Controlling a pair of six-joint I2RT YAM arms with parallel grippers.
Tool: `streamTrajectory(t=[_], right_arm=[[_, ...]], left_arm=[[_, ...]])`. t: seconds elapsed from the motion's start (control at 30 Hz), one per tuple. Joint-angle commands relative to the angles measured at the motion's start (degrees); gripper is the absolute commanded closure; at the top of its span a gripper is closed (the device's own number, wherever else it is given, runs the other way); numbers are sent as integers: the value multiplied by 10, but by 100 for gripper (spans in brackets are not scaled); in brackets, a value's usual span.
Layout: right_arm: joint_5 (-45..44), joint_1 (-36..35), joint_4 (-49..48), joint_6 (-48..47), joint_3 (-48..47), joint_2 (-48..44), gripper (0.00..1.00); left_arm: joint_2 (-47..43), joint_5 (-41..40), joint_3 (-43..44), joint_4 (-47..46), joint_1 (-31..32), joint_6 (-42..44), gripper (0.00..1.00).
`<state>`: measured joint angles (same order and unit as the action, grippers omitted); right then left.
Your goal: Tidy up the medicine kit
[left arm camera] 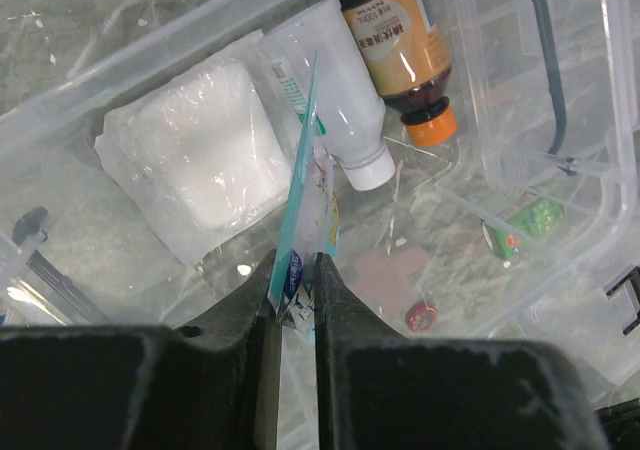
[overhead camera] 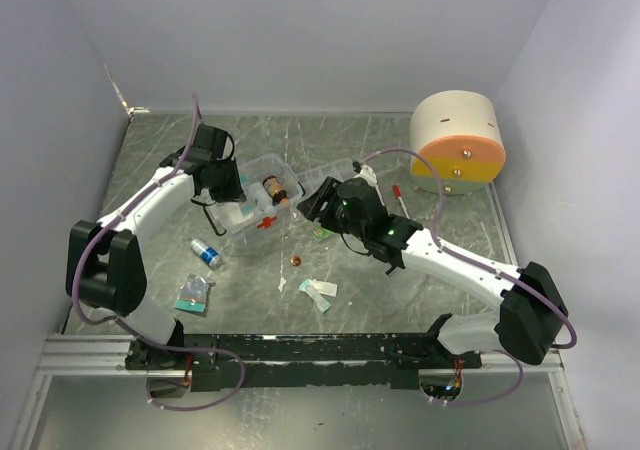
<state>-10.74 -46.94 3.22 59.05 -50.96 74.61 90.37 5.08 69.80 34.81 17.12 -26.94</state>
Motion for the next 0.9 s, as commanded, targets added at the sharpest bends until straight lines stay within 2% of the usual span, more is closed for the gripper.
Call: streamTrajectory(t=[0.0, 0.27, 0.5, 0.63, 0.87], right_arm=[[-8, 1, 7, -5, 7, -6, 43], [6, 0, -9, -10, 17, -5, 43], [15, 0, -18, -11, 21, -1, 43], [23, 1, -22, -11, 23, 2, 43], [27, 1, -46, -11, 44, -16, 43]], left_arm=[[27, -25, 37, 7, 0, -3, 83], [92, -33, 55, 9, 2, -4, 81], [85, -123, 32, -9, 5, -29, 77], [86, -152, 32, 1, 5, -30, 65], [69, -191, 43, 31, 6, -28, 57]])
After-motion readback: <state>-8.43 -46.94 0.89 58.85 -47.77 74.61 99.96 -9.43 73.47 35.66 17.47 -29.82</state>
